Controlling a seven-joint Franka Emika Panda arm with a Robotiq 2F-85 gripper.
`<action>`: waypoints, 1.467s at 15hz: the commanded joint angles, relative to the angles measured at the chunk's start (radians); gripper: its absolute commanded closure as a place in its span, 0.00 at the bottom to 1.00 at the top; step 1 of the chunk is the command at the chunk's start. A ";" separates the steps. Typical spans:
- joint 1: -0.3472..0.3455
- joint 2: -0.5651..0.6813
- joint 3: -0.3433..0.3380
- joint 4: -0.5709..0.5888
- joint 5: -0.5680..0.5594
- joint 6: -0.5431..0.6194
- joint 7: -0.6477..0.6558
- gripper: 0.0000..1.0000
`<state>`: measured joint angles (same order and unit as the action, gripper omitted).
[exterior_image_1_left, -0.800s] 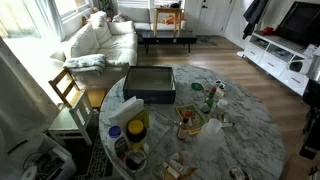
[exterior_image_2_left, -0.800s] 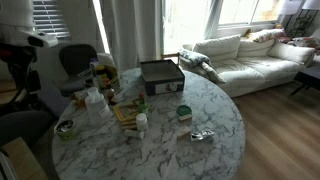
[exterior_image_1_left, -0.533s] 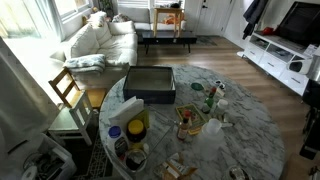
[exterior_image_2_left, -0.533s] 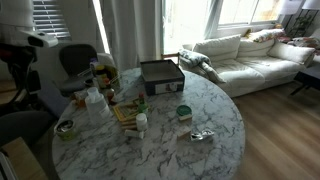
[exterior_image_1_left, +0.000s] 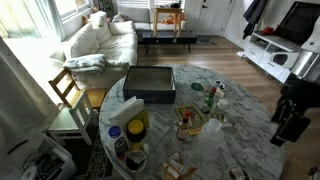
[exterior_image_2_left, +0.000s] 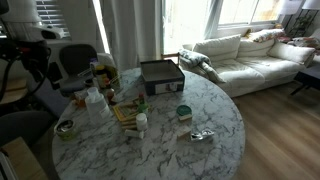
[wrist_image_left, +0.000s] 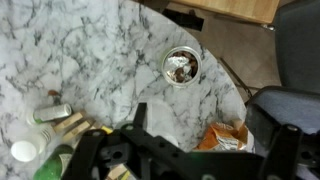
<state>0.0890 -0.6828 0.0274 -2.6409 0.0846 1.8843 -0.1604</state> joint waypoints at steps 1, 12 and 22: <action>0.047 0.169 -0.019 0.039 -0.014 0.157 -0.128 0.00; 0.034 0.243 -0.028 0.039 0.004 0.275 -0.149 0.00; 0.006 0.427 -0.050 0.048 -0.011 0.530 -0.166 0.00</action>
<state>0.1020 -0.3115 -0.0158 -2.6017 0.0822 2.3681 -0.3183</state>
